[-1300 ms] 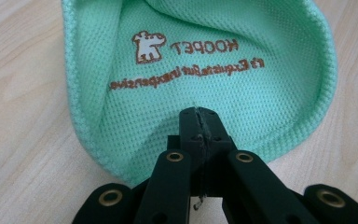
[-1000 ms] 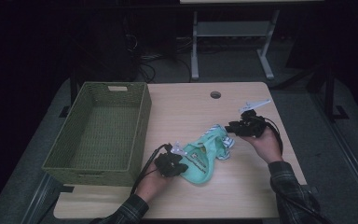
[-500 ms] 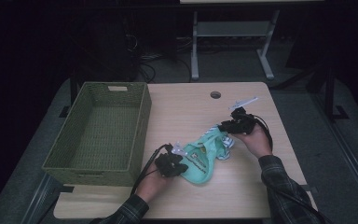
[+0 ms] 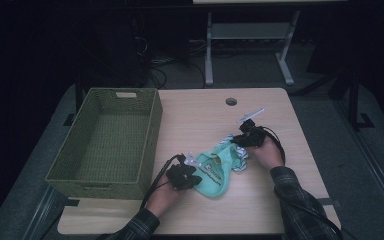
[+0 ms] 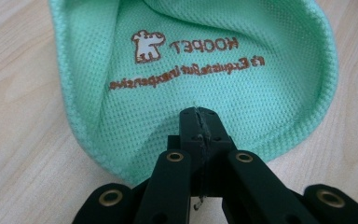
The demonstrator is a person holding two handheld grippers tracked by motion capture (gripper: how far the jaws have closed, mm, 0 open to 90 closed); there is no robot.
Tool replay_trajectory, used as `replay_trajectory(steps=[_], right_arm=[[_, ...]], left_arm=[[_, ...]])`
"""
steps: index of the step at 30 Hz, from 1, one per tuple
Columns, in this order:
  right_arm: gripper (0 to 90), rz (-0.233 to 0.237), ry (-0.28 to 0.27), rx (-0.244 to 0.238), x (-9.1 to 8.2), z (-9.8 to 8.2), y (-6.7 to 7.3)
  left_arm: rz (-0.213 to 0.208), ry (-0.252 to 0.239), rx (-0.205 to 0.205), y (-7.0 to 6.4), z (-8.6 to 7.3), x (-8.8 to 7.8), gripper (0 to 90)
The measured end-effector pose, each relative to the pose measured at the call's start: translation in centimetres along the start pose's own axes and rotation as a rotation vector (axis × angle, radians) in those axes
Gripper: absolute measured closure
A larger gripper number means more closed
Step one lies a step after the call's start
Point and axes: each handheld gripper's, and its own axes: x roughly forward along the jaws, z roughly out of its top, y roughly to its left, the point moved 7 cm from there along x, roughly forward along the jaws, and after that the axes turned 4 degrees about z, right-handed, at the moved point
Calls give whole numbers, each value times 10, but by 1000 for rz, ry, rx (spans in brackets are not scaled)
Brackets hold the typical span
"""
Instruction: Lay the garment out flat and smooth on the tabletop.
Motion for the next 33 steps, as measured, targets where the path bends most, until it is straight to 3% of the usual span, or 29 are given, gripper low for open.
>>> replay_trajectory(steps=[6, 20, 28, 33], right_arm=[[878, -17, -13, -4, 0, -3, -1], [889, -66, -85, -5, -16, 18, -7], [889, -96, -87, -12, -16, 35, -16], [889, -138, -85, -20, -13, 42, -25]], left_arm=[[-1, -2, -4, 0, 0, 0, 893], [-7, -3, -14, -1, 0, 0, 894], [-11, -1, -16, -1, 0, 0, 894], [-8, -1, -16, -2, 0, 0, 894]])
